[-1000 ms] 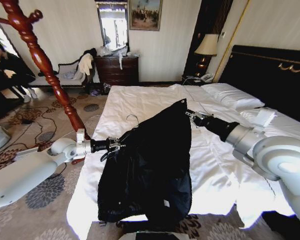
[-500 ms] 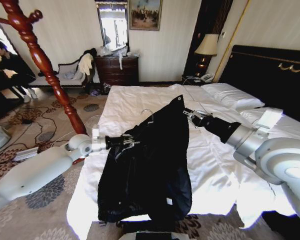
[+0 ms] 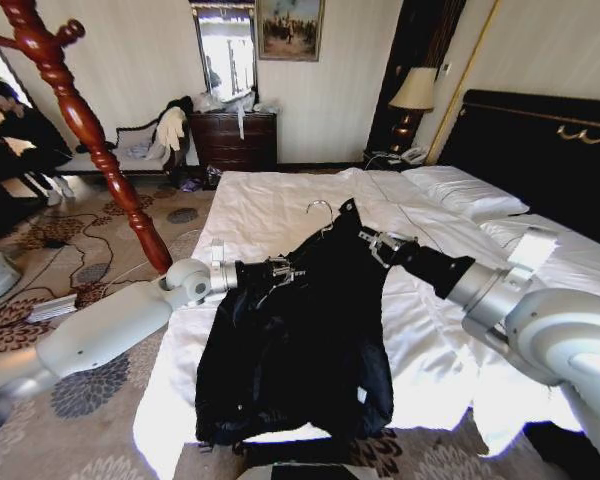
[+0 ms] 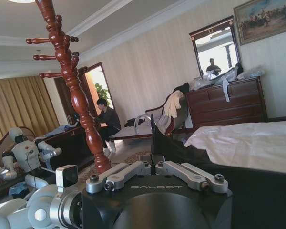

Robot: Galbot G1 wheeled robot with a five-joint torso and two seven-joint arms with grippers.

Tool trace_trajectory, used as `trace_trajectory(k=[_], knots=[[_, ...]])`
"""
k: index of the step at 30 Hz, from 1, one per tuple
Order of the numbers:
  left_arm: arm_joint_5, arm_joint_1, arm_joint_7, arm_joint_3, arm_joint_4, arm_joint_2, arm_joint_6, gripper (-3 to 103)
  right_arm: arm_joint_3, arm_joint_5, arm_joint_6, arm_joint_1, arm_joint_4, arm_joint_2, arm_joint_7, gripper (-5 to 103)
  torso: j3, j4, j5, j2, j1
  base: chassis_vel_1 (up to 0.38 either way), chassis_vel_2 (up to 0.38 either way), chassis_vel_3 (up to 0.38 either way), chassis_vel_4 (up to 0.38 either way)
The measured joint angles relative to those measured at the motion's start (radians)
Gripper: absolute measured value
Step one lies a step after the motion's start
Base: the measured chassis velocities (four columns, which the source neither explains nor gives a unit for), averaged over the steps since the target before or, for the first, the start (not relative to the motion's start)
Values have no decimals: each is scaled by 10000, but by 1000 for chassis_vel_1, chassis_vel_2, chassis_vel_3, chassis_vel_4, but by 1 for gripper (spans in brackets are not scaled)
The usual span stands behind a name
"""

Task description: Pick up the clothes from the bed and hang them on the clothes hanger.

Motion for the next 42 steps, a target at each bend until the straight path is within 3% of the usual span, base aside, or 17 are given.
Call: trace_trajectory(k=[10, 18, 29, 31, 33, 35, 36, 42], knots=[[-389, -129, -273, -138, 245, -204, 4, 16, 36, -301, -110, -807, 28, 357, -69, 0, 0, 0, 0, -1, 0, 0, 0, 0, 0], [-679, -84, -499, -462, 126, -249, -14, 16, -395, -1367, -204, -1319, 20, 1010, -324, 0, 0, -3, 0, -1, 1, 0, 0, 0, 0], [-906, 11, -558, -647, -551, 381, -28, 16, -1113, -2309, -274, -1641, 12, 1274, -474, -3, 0, -2, -1, 0, 0, 0, 0, 0, 0], [-913, 100, -576, -733, -664, 494, -41, 16, -1371, -2490, -306, -1622, 10, 1349, -537, 8, 0, -2, -1, -1, 0, 0, 0, 0, 0], [-913, 133, -579, -757, -696, 520, -42, 16, -1426, -2526, -316, -1611, 10, 1374, -576, 8, 0, -1, -1, 0, 0, 0, 0, 0, 0], [-910, 237, -591, -828, -790, 604, -47, 16, -1527, -2591, -325, -1592, 9, 1433, -695, 19, 0, -1, -2, 0, 0, 0, 0, 0, 0], [-910, 237, -591, -828, -790, 604, -47, 16, -1527, -2591, -325, -1592, 9, 1433, -695, 19, 0, -1, -2, 0, 0, 0, 0, 0, 0], [-846, 372, -591, -943, -857, 854, -61, 16, -1169, -2949, -257, -1925, 3, 1250, -932, 46, 0, -1, -1, 0, 0, 0, 0, 0, 0]])
